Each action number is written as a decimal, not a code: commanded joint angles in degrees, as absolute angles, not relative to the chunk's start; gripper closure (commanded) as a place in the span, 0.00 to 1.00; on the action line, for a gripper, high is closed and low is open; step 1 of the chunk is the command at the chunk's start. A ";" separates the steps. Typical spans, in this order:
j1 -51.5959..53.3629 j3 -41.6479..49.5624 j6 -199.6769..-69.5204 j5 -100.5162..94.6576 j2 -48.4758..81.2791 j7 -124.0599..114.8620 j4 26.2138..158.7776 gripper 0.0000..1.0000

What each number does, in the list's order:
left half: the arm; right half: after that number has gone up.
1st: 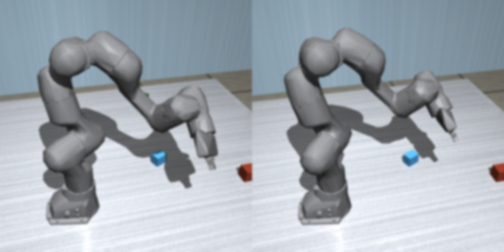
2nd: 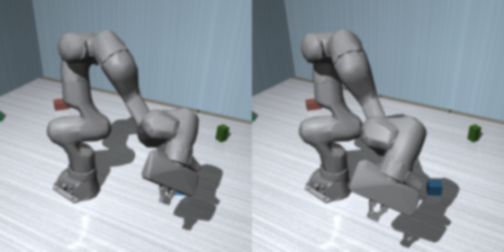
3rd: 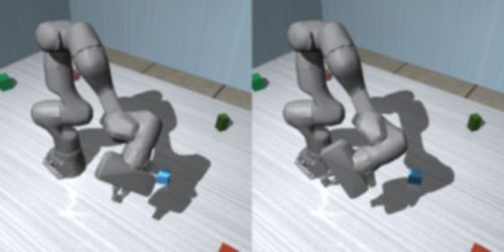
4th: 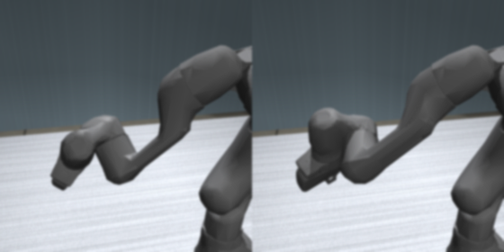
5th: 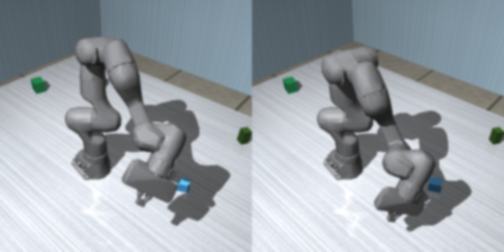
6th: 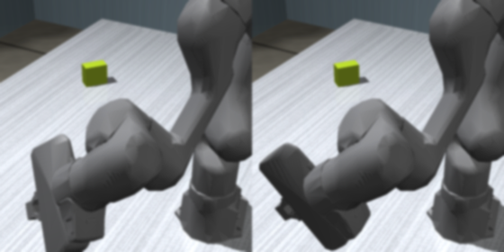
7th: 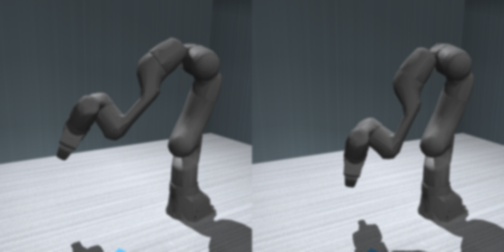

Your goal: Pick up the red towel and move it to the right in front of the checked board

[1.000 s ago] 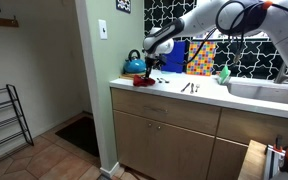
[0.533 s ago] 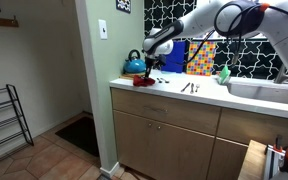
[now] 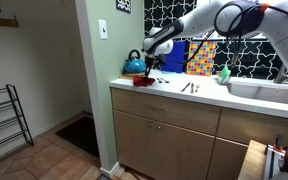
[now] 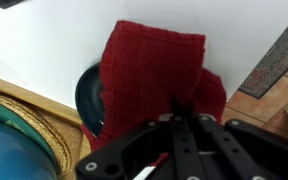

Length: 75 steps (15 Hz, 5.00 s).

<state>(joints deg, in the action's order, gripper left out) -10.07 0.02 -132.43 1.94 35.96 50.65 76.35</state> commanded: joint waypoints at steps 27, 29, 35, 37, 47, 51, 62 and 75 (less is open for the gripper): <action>-11.76 -3.96 -125.52 10.48 30.20 44.38 72.63 0.99; -11.96 -4.15 -125.66 11.39 30.05 44.56 72.54 0.99; -12.02 -3.93 -124.80 11.64 29.04 43.95 73.13 0.99; -12.11 -4.05 -124.82 11.91 28.69 44.07 73.33 0.99; -11.71 -3.95 -120.06 14.12 24.19 41.27 75.42 0.99; -10.33 -1.15 -117.51 8.23 17.98 34.65 79.00 0.99; -13.26 4.03 -107.40 2.19 5.01 22.52 86.47 0.99; -17.98 12.55 -124.53 16.40 12.24 3.38 86.44 0.99</action>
<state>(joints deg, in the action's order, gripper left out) -16.61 11.46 -121.03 13.39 10.71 7.40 86.96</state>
